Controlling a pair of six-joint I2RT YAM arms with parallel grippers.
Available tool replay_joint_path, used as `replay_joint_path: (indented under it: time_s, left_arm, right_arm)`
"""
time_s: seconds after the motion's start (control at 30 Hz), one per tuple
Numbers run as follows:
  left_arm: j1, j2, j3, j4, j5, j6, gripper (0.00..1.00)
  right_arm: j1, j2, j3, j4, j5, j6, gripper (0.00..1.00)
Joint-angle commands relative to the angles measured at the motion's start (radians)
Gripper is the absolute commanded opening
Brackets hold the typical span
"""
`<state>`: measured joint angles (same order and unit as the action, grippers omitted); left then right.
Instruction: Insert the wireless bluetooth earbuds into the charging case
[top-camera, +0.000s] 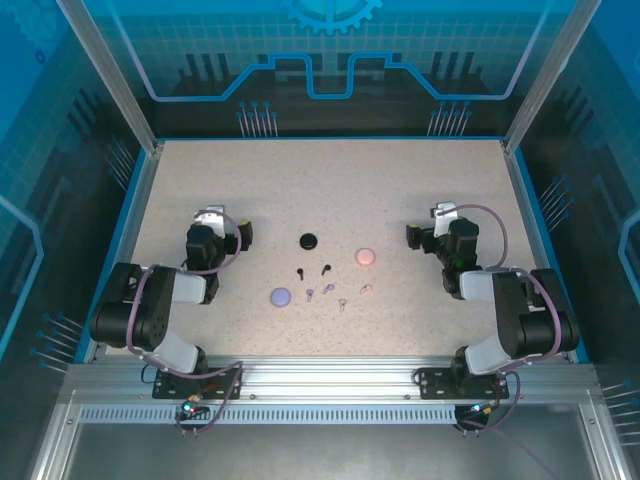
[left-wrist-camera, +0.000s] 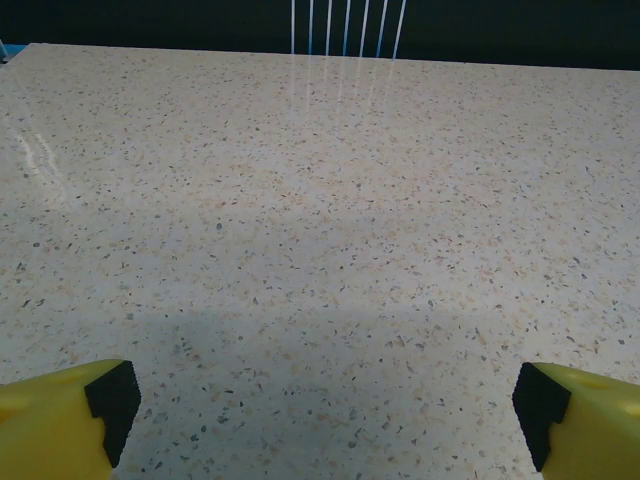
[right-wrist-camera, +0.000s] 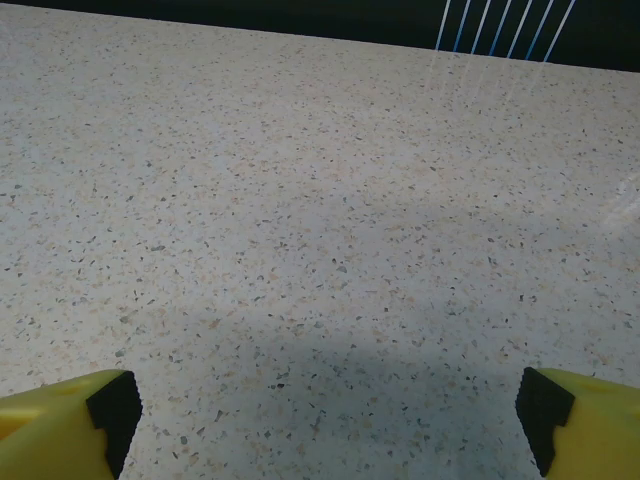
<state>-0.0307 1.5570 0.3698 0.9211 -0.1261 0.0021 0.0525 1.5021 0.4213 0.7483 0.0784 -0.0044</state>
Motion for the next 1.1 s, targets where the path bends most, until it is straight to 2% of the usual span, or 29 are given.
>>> replay_joint_path:
  time_s: [0.0, 0.6, 0.67, 0.73, 0.87, 0.97, 1.07]
  left_arm:
    - [0.011, -0.006, 0.011, 0.001, -0.005, 0.001, 0.99]
    - [0.011, -0.005, 0.008, 0.006, -0.003, 0.001, 0.99]
    - [0.011, -0.011, -0.026, 0.069, 0.006, 0.005, 0.99]
    - [0.010, -0.040, -0.080, 0.147, 0.014, 0.006, 0.99]
    - [-0.013, -0.166, -0.123, 0.111, 0.002, 0.031, 0.99]
    - [-0.029, -0.284, -0.092, -0.033, -0.032, 0.037, 0.99]
    - [-0.035, -0.411, -0.028, -0.216, -0.069, -0.042, 0.99]
  right_arm:
    - [0.010, 0.001, 0.007, 0.013, 0.015, 0.004, 1.00]
    - [0.010, 0.001, 0.005, 0.013, 0.014, 0.005, 1.00]
    - [0.010, 0.000, 0.003, 0.019, 0.019, 0.008, 1.00]
    - [0.006, -0.024, 0.010, -0.014, 0.086, 0.043, 1.00]
    - [-0.002, -0.155, 0.028, -0.167, 0.110, 0.068, 1.00]
    - [0.000, -0.266, 0.050, -0.329, 0.105, 0.082, 1.00]
    - [0.018, -0.361, 0.119, -0.572, 0.096, 0.076, 1.00]
